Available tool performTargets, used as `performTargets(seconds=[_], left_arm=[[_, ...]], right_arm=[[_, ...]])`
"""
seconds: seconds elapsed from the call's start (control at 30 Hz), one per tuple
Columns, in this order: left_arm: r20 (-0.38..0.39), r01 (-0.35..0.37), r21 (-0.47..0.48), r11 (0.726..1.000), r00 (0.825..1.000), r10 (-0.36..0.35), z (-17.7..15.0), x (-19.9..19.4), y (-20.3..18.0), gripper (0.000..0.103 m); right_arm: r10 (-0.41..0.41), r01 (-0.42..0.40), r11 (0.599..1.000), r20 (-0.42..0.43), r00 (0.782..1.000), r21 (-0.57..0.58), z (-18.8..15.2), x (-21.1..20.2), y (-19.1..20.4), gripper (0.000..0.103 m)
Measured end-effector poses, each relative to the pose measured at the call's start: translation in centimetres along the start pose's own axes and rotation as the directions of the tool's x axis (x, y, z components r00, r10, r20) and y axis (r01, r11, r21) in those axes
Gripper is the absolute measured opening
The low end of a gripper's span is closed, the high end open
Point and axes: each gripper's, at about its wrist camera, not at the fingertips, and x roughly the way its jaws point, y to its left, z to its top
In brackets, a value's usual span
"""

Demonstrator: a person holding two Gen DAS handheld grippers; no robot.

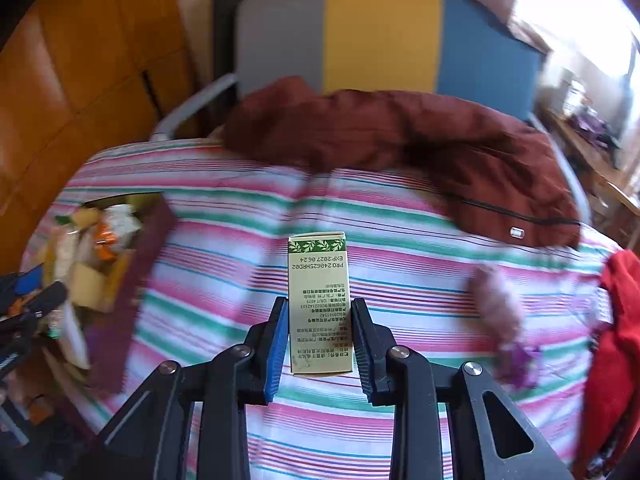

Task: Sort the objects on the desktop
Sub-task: 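Carry both items over the gold tray and open both tools to drop them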

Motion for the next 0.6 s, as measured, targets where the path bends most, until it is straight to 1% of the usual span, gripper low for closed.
performTargets(seconds=[0.07, 0.17, 0.23, 0.33, 0.4, 0.5, 0.6], left_arm=[[-0.005, 0.002, -0.042, 0.999, 1.0, -0.002, 0.1, -0.3, 1.9, 0.051], [-0.014, -0.005, -0.095, 0.996, 1.0, 0.004, 0.2, -0.6, 4.8, 0.051], [-0.028, 0.008, -0.138, 0.99, 1.0, -0.012, 0.2, -0.6, 6.9, 0.051], [-0.044, -0.012, -0.185, 0.983, 0.999, 0.004, 0.3, -0.3, 9.5, 0.051], [-0.061, 0.004, -0.225, 0.974, 0.998, -0.018, 0.3, 0.2, 11.0, 0.051], [-0.071, -0.019, -0.235, 0.972, 0.997, 0.002, 0.3, 0.8, 11.9, 0.051], [-0.081, -0.001, -0.253, 0.967, 0.997, -0.02, 0.5, 1.6, 12.3, 0.051]], right_arm=[[0.043, -0.043, 0.999, -0.005, 0.999, -0.015, 0.1, 0.4, 2.1, 0.031], [0.129, -0.13, 0.991, -0.02, 0.991, -0.039, 0.2, 1.2, 6.1, 0.031], [0.186, -0.188, 0.98, -0.033, 0.982, -0.063, 0.1, 1.8, 9.0, 0.031], [0.247, -0.251, 0.964, -0.056, 0.967, -0.089, -0.1, 2.7, 12.4, 0.031], [0.279, -0.287, 0.952, -0.077, 0.957, -0.111, -0.4, 3.4, 14.9, 0.031], [0.295, -0.306, 0.943, -0.097, 0.95, -0.129, -0.6, 4.2, 17.1, 0.031], [0.309, -0.322, 0.939, -0.11, 0.945, -0.121, -0.7, 4.9, 18.3, 0.031]])
